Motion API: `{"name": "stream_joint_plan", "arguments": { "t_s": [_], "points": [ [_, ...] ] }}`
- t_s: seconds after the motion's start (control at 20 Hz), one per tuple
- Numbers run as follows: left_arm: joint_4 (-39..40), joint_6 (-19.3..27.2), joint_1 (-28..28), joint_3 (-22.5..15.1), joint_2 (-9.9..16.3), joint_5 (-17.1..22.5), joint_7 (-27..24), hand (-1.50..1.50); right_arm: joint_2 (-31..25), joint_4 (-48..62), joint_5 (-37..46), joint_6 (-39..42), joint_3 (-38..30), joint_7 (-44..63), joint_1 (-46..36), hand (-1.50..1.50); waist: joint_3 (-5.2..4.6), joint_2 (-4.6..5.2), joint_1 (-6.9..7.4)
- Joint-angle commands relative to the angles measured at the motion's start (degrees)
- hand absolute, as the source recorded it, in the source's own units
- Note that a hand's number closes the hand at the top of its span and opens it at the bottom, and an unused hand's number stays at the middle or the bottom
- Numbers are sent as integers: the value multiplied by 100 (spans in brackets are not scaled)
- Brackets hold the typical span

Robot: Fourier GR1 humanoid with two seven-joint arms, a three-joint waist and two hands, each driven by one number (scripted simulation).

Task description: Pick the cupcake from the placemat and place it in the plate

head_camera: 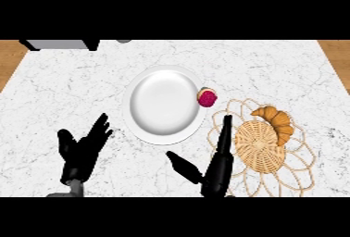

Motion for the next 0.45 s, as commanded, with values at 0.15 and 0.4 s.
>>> {"name": "stream_joint_plan", "arguments": {
  "t_s": [0.15,0.4],
  "points": [
    [344,-152,93,131,16,16,-319,0,67,-605,868,501,60,56,1129,-150,-6,5,-7],
    [40,-33,-164,144,11,2,200,0,171,-509,1878,98,786,1141,1264,-150,-7,5,5]
  ]
}}
